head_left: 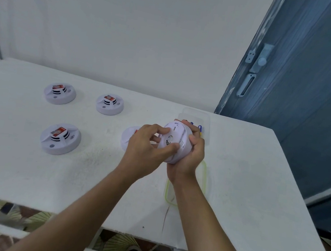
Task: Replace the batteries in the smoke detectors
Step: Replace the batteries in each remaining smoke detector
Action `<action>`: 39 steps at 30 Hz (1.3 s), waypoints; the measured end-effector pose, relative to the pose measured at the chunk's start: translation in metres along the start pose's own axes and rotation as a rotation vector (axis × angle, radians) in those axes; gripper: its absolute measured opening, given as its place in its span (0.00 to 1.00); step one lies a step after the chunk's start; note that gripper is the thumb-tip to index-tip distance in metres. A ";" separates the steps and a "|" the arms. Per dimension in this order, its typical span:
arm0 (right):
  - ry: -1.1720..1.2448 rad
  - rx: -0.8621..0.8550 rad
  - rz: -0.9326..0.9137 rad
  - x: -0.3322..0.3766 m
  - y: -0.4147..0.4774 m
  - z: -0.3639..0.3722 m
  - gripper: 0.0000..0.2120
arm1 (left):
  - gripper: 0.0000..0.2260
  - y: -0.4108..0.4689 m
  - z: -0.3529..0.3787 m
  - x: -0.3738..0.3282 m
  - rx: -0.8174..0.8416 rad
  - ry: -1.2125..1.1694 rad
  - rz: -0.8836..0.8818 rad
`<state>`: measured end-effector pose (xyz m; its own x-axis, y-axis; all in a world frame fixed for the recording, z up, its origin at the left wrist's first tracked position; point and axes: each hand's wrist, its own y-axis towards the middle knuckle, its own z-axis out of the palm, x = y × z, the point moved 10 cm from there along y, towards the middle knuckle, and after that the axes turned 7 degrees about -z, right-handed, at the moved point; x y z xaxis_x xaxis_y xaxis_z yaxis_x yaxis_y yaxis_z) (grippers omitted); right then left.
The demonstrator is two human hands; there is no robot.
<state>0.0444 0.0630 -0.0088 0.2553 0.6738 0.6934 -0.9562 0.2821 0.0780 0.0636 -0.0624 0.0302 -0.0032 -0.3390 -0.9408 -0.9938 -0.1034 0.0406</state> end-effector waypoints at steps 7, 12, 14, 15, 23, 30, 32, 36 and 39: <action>-0.012 0.027 -0.019 0.000 0.002 0.006 0.17 | 0.12 0.011 -0.007 0.002 -0.009 -0.138 -0.059; -0.018 0.037 -0.027 0.001 0.003 0.007 0.18 | 0.23 0.015 -0.008 0.003 -0.011 -0.177 -0.096; -0.002 0.035 -0.018 -0.001 0.002 0.007 0.18 | 0.24 0.016 -0.008 0.004 -0.011 -0.189 -0.111; 0.003 0.031 -0.014 -0.001 0.002 0.007 0.17 | 0.23 0.016 -0.008 0.005 -0.012 -0.191 -0.117; -0.032 0.021 -0.021 -0.001 0.005 0.003 0.18 | 0.21 0.018 -0.007 0.010 -0.010 -0.185 -0.153; -0.019 0.015 -0.017 0.001 0.006 0.004 0.19 | 0.21 0.015 -0.001 0.005 0.055 -0.155 -0.113; -0.019 0.004 -0.019 0.001 0.007 0.003 0.20 | 0.21 0.015 0.000 0.004 0.075 -0.145 -0.101; 0.017 0.022 0.010 -0.002 0.006 0.005 0.19 | 0.20 0.014 -0.002 -0.002 0.054 -0.112 -0.054; 0.008 0.025 0.017 -0.003 0.005 0.006 0.20 | 0.23 0.015 -0.004 -0.002 0.041 -0.029 -0.023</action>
<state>0.0386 0.0587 -0.0062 0.2400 0.6841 0.6888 -0.9636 0.2537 0.0839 0.0496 -0.0671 0.0345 0.0170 -0.3097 -0.9507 -0.9974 -0.0723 0.0058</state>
